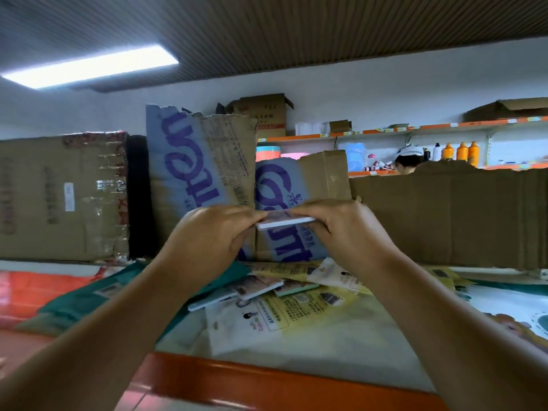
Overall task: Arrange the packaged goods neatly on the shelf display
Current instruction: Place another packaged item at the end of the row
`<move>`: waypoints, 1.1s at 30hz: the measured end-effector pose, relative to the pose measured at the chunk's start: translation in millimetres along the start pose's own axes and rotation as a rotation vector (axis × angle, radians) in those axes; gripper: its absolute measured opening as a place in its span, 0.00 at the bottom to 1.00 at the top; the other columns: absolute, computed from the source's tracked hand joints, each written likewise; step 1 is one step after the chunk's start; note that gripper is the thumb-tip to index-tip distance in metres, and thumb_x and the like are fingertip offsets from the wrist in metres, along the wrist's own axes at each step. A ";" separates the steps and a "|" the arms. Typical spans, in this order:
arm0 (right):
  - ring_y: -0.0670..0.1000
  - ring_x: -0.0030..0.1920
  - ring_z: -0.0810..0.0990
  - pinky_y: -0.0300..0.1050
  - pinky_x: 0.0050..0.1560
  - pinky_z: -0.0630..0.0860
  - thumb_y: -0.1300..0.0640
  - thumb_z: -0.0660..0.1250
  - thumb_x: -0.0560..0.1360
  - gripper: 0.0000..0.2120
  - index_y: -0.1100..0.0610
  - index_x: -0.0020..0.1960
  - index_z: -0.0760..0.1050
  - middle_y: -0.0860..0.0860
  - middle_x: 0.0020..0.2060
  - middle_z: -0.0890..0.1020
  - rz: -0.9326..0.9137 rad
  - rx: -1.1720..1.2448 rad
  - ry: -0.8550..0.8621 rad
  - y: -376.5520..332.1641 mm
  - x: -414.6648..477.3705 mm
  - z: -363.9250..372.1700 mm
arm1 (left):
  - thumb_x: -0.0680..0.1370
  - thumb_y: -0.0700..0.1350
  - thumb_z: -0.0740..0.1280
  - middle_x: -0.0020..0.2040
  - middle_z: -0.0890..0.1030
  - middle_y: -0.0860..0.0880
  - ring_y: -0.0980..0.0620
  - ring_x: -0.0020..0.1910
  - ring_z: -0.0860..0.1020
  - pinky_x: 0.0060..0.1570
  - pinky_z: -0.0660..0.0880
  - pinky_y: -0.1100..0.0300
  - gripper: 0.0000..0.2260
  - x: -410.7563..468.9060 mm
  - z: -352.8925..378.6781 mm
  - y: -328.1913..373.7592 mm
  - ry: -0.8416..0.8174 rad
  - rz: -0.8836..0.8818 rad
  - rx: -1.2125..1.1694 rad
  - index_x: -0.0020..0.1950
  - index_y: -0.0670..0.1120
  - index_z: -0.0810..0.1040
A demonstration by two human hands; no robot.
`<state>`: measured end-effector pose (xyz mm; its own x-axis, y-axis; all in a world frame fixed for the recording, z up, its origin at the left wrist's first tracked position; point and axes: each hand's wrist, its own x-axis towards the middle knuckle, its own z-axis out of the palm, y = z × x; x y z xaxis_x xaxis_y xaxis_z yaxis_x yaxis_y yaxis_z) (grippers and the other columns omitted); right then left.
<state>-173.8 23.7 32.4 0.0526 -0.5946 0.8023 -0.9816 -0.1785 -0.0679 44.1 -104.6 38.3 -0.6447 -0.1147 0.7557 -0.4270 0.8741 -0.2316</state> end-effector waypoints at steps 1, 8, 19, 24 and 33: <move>0.42 0.56 0.81 0.42 0.52 0.81 0.59 0.67 0.79 0.16 0.45 0.64 0.79 0.43 0.58 0.83 -0.022 -0.014 0.016 -8.6 2.2 -2.6 | 0.80 0.44 0.66 0.59 0.84 0.55 0.53 0.53 0.82 0.52 0.77 0.55 0.17 -5.4 -8.3 -1.9 0.016 0.005 0.020 0.68 0.54 0.79; 0.40 0.47 0.81 0.39 0.46 0.80 0.57 0.69 0.79 0.11 0.42 0.57 0.81 0.40 0.47 0.84 0.104 0.165 0.069 -66.0 9.5 -1.4 | 0.82 0.51 0.61 0.56 0.85 0.56 0.56 0.52 0.82 0.55 0.79 0.58 0.14 -41.7 -55.9 -24.7 0.093 -0.035 0.003 0.64 0.53 0.82; 0.47 0.43 0.80 0.46 0.42 0.77 0.55 0.72 0.76 0.03 0.48 0.45 0.80 0.45 0.39 0.82 0.285 0.493 0.012 -183.1 61.8 49.3 | 0.80 0.53 0.64 0.47 0.84 0.55 0.52 0.39 0.81 0.36 0.74 0.60 0.11 -129.8 -121.0 -101.4 0.155 -0.164 0.024 0.60 0.56 0.82; 0.50 0.43 0.84 0.48 0.42 0.78 0.60 0.69 0.78 0.08 0.49 0.43 0.80 0.49 0.40 0.85 0.395 0.739 -0.055 -256.1 83.8 101.5 | 0.78 0.52 0.66 0.49 0.85 0.51 0.48 0.44 0.82 0.42 0.78 0.55 0.15 -193.0 -157.9 -146.5 0.165 -0.209 0.125 0.63 0.50 0.81; 0.56 0.40 0.86 0.60 0.42 0.82 0.66 0.65 0.79 0.05 0.58 0.52 0.79 0.58 0.45 0.86 0.592 1.140 -0.201 -391.7 117.2 192.3 | 0.79 0.42 0.66 0.57 0.82 0.49 0.46 0.52 0.79 0.53 0.76 0.50 0.14 -310.0 -231.8 -233.8 0.121 -0.142 0.354 0.63 0.44 0.82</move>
<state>252.1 -126.8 39.0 -0.2087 -0.9006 0.3813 -0.1620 -0.3526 -0.9216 490.8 -163.9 0.1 -0.4930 -0.1478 0.8574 -0.7124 0.6343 -0.3003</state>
